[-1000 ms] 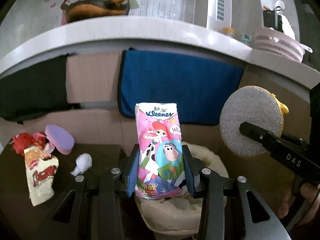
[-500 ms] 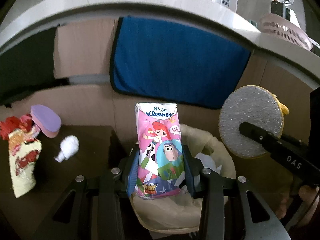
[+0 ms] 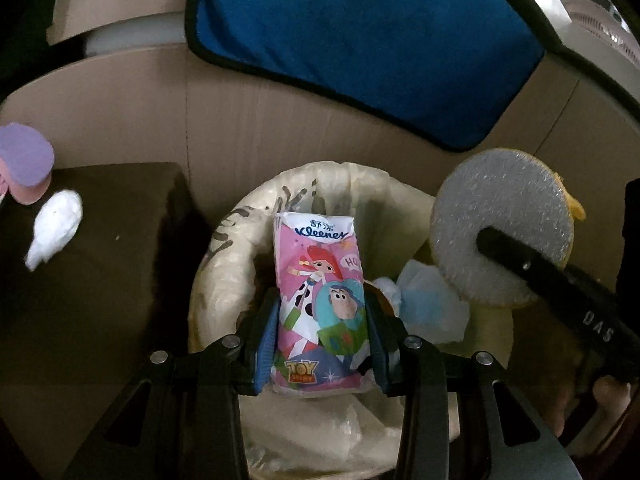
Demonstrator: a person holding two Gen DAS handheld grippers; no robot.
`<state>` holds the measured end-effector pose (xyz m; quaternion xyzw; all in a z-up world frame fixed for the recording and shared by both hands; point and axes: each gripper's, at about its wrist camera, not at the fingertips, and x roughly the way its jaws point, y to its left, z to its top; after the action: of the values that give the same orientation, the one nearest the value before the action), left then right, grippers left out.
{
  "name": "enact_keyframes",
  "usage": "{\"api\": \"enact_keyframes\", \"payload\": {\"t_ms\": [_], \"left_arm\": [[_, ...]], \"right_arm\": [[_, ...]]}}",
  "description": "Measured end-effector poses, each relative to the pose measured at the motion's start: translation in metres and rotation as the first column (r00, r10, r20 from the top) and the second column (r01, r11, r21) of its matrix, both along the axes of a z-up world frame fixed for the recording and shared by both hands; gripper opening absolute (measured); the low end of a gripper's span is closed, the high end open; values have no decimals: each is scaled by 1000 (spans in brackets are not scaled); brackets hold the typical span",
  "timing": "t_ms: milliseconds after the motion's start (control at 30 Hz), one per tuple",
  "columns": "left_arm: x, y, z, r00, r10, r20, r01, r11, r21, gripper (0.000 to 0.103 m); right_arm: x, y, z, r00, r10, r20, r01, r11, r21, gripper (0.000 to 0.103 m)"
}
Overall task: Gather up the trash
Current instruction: 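Carry the Kleenex pack and sponge over the bin and release both, then move both grippers back toward the remaining trash on the table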
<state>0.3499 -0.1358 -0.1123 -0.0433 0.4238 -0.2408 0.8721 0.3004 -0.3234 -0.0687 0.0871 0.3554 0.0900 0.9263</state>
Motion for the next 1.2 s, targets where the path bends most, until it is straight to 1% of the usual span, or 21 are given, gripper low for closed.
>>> {"api": "enact_keyframes", "payload": {"t_ms": [33, 100, 133, 200, 233, 267, 300, 333, 400, 500, 600, 767, 867, 933, 1033, 1167, 1200], "left_arm": [[3, -1, -2, 1000, -12, -4, 12, 1000, -9, 42], [8, 1, -6, 999, -35, -36, 33, 998, -57, 44], [9, 3, -6, 998, -39, -48, 35, 996, -81, 47], [13, 10, -6, 996, -54, -68, 44, 990, -134, 50], [13, 16, -3, 996, -52, -68, 41, 987, -156, 51], [12, 18, 0, 997, -45, -63, 34, 986, -164, 52], [12, 23, 4, 998, -36, -55, 26, 985, -170, 53], [11, 29, 10, 999, -21, -42, 13, 985, -174, 53], [10, 40, 18, 1000, 10, -23, -14, 985, -174, 53], [9, 60, 26, 999, 49, -5, -49, 983, -176, 53], [1, 80, 32, 995, 92, 25, -87, 984, -156, 53], [-17, 116, 39, 983, 169, 76, -161, 982, -96, 53], [-29, 149, 38, 966, 240, 97, -233, 970, -74, 53], [-33, 171, 39, 953, 284, 101, -278, 958, -71, 53], [-37, 210, 38, 925, 367, 101, -361, 930, -71, 53], [-36, 267, 33, 880, 471, 61, -463, 879, -113, 53], [-34, 277, 32, 872, 487, 50, -478, 870, -121, 53]], "right_arm": [[1, 1, -2, 1000, 1, -5, -1, 1000, 0, 13], [5, 2, -8, 1000, 1, -19, -1, 1000, 3, 13], [8, 3, -11, 1000, 5, -24, -5, 1000, 9, 15], [8, 3, -15, 1000, 8, -29, -7, 1000, 26, 16], [10, 3, -17, 999, 6, -32, -5, 999, 33, 23], [11, 3, -19, 999, 6, -35, -4, 999, 47, 37], [11, 3, -20, 999, 8, -33, -6, 998, 59, 42], [11, 4, -20, 1000, 11, -28, -9, 997, 76, 44], [10, 5, -19, 1000, 18, -20, -16, 995, 96, 44], [10, 12, -16, 1000, 21, -12, -19, 995, 93, 44], [8, 16, -11, 1000, 19, 2, -20, 995, 101, 44], [1, 23, 4, 999, 10, 39, -14, 996, 88, 44], [-3, 37, 14, 998, 27, 64, -31, 997, 63, 44], [-6, 52, 20, 996, 47, 79, -49, 998, 29, 44], [-8, 78, 27, 991, 93, 99, -94, 996, -1, 44], [-4, 112, 30, 983, 157, 100, -156, 988, -13, 44], [-3, 121, 30, 980, 173, 98, -172, 985, -16, 44]]}}
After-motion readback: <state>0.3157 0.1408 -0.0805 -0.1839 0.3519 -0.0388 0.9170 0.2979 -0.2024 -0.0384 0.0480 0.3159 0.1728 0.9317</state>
